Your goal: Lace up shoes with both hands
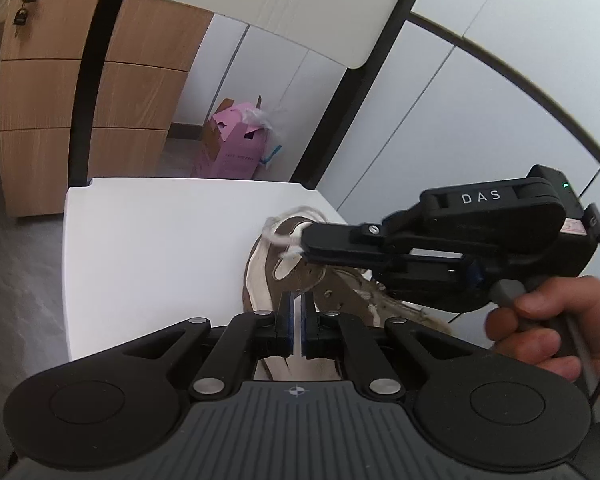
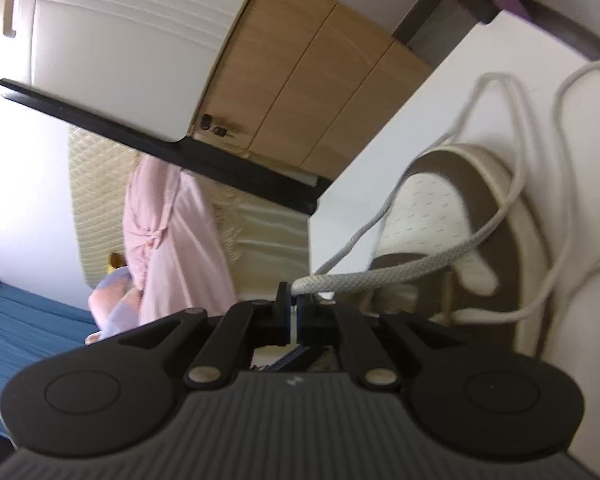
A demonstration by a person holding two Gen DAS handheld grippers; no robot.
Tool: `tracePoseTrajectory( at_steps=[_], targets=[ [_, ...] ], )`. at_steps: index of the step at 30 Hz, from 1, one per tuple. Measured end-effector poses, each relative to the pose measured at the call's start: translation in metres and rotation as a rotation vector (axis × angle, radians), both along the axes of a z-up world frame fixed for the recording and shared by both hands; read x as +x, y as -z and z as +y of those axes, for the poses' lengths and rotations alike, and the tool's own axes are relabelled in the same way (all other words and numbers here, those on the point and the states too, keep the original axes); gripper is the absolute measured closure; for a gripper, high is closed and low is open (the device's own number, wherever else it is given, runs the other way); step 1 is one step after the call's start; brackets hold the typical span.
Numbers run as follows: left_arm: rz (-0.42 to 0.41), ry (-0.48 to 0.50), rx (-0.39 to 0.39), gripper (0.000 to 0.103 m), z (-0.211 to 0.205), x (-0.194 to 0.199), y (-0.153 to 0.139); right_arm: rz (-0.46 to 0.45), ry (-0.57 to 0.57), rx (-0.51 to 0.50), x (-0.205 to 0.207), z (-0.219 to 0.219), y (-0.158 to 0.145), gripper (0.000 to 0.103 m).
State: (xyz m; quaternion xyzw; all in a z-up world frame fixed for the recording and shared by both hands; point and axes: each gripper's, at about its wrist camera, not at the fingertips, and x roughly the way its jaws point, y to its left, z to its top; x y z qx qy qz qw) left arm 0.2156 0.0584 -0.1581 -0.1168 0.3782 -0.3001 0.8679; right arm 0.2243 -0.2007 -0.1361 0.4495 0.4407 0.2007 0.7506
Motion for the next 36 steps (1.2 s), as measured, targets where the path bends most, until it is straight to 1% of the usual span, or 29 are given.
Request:
tracePoseTrajectory(
  at_steps=[5,9,15,17,19,24,31,33,36],
  targets=[
    [-0.028,-0.004,0.042,0.098,-0.007,0.0,-0.001,-0.003,0.009,-0.03,-0.007,-0.009,-0.001,0.1],
    [-0.063,0.021,0.082,0.098,-0.015,0.0,-0.004,-0.02,0.023,-0.048,-0.011,-0.015,-0.004,0.1],
    [-0.093,0.059,0.14,0.098,-0.022,0.0,-0.01,-0.016,0.038,-0.061,-0.012,-0.018,-0.006,0.1],
    [-0.092,0.064,0.151,0.092,-0.022,-0.001,-0.011,-0.014,0.041,-0.063,-0.012,-0.018,-0.006,0.1],
    [-0.101,0.057,0.161,0.083,-0.021,-0.001,-0.012,-0.015,0.039,-0.063,-0.011,-0.017,-0.007,0.1],
    [-0.113,0.064,0.135,0.078,-0.021,-0.001,-0.014,-0.021,0.034,-0.065,-0.011,-0.016,-0.009,0.1],
    [-0.133,0.044,0.139,0.078,-0.026,-0.001,-0.012,-0.05,0.013,-0.093,-0.01,-0.015,-0.014,0.1],
    [-0.118,0.027,0.113,0.078,-0.022,0.001,-0.011,-0.059,0.003,-0.109,-0.01,-0.014,-0.015,0.1],
    [-0.067,-0.003,0.052,0.078,-0.014,0.005,-0.008,-0.079,-0.017,-0.144,-0.01,-0.011,-0.019,0.1]
  ],
)
